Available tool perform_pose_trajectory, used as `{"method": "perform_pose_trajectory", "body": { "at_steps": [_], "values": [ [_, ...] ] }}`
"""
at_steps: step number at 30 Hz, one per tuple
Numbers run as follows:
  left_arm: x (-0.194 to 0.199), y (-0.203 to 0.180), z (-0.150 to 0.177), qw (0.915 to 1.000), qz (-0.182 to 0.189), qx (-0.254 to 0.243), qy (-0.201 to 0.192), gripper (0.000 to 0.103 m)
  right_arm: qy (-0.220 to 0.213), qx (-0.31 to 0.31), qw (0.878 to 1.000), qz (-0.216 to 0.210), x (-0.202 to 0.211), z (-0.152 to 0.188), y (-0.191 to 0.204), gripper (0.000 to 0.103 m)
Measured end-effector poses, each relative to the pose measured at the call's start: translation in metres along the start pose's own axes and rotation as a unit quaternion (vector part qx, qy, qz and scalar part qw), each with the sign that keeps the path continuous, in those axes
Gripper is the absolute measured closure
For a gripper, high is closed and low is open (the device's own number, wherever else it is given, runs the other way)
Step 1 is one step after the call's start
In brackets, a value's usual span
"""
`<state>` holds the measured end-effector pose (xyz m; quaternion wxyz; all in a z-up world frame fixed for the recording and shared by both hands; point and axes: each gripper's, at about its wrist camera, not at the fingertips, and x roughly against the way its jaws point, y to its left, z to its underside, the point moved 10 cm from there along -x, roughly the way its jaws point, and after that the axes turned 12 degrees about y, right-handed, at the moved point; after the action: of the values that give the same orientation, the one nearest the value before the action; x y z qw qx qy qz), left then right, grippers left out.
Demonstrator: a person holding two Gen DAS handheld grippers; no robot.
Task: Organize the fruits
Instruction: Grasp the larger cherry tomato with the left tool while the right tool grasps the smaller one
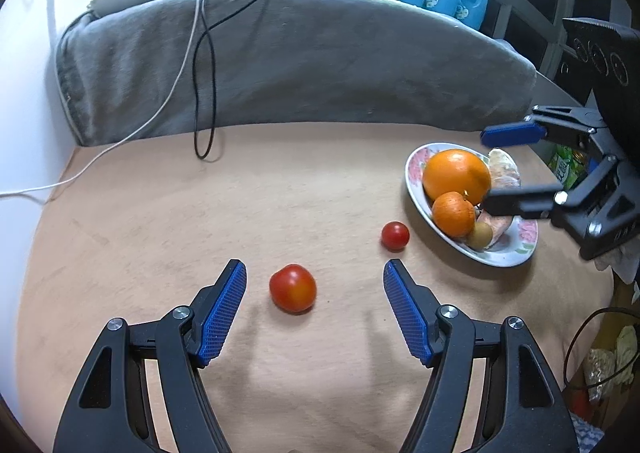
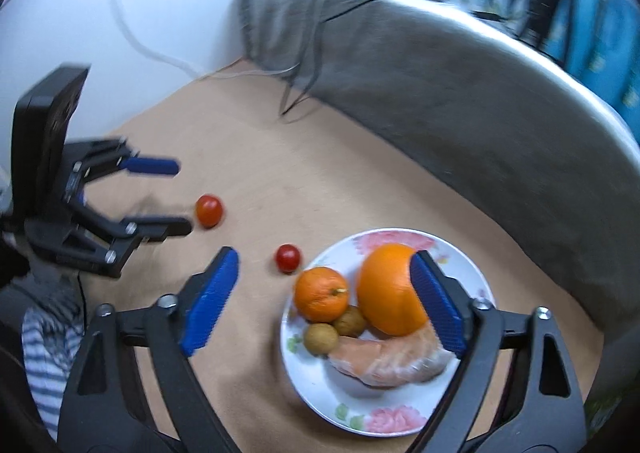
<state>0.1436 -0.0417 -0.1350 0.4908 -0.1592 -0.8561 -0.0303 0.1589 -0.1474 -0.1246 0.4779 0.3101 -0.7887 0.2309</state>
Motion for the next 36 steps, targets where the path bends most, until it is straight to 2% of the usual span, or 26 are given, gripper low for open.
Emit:
{"method": "perform_pose_trajectory", "body": {
  "at_steps": [4,8,12,15,31,36],
  "values": [
    [-0.003,0.004,0.002,0.9999,0.005,0.006,0.007,0.037,0.031,0.046,0.998,-0.015,-0.019,-0.002,0.021,0.028],
    [-0.009,0.009,0.003,0.9997,0.014,0.011,0.016,0.042,0.066,0.080,0.994,-0.029,-0.038,-0.001,0.036,0.046],
    [-0.014,0.013,0.005,0.9993,0.021,0.017,0.024,0.045,0.093,0.110,0.989,-0.038,-0.053,-0.001,0.045,0.049],
    [-0.019,0.014,0.006,0.9990,0.026,0.018,0.031,0.047,0.111,0.124,0.985,-0.035,-0.063,-0.002,0.048,0.057],
    [-0.040,0.016,0.003,0.9978,0.037,0.020,0.051,0.051,0.165,0.159,0.973,-0.019,-0.099,-0.003,0.048,0.058],
    [-0.043,0.017,0.003,0.9976,0.037,0.023,0.054,0.053,0.178,0.161,0.971,-0.014,-0.112,-0.006,0.044,0.063]
  ]
}}
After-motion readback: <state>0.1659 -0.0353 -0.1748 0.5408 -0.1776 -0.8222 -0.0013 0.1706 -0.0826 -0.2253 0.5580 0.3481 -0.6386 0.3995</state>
